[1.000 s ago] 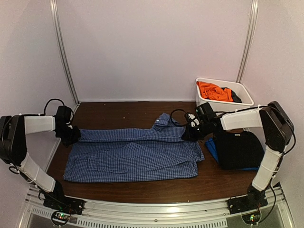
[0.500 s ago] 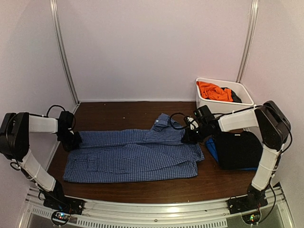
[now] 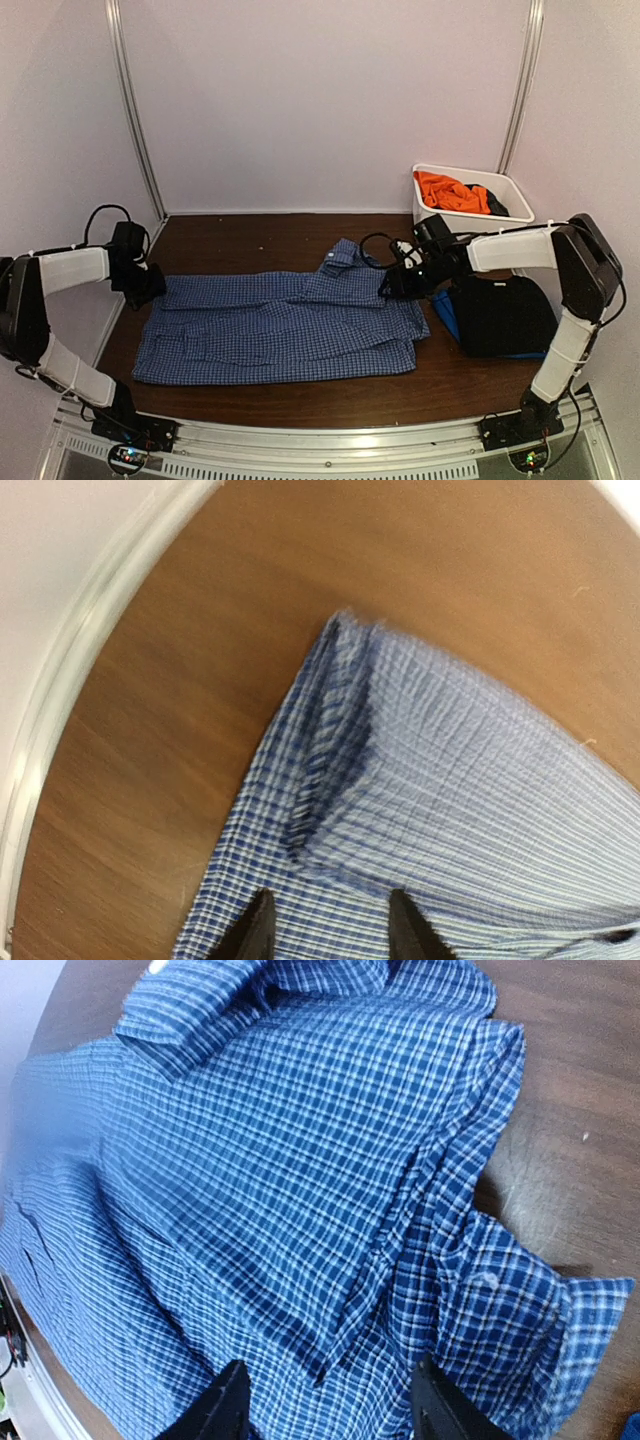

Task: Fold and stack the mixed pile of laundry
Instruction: Fold the 1/3-folded shirt at the center of the board, then adjust the 1/3-folded shirt at the center of the board.

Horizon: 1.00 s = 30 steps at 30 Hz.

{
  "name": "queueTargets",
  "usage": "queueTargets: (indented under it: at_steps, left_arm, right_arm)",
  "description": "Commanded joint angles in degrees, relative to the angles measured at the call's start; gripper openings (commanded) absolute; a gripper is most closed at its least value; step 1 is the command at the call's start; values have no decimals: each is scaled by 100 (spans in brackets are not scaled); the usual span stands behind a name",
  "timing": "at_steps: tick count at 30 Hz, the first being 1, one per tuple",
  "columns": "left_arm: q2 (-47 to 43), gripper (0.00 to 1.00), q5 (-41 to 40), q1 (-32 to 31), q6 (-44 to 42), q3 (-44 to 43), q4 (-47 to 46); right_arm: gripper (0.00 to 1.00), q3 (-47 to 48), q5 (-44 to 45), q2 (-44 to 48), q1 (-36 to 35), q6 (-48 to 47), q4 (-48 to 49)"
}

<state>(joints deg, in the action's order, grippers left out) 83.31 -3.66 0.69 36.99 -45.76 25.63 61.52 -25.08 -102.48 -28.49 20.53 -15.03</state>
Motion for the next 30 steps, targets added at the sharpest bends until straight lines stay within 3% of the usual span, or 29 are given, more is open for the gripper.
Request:
queueTargets:
  at_steps: [1, 3, 12, 18, 25, 30]
  left_arm:
    - [-779, 45, 340, -198, -585, -193, -456]
    - [-716, 52, 771, -423, -710, -303, -784]
    - [849, 54, 1444, -728, -891, -1077, -1629]
    - [1741, 53, 1033, -657, -759, -1561, -1507]
    - [2032, 53, 602, -264, -533, -1392, -1339]
    - [1870, 55, 908, -272, -816, -1521, -1362]
  right_arm:
    - [60, 364, 169, 695, 19, -213, -79]
    - [60, 537, -42, 598, 1, -192, 85]
    - [56, 1555, -723, -854, -274, 99, 599]
    - [54, 1394, -664, -1419, -297, 127, 819]
    - [51, 666, -455, -1278, -172, -78, 804]
    - [51, 672, -179, -623, -76, -453, 724]
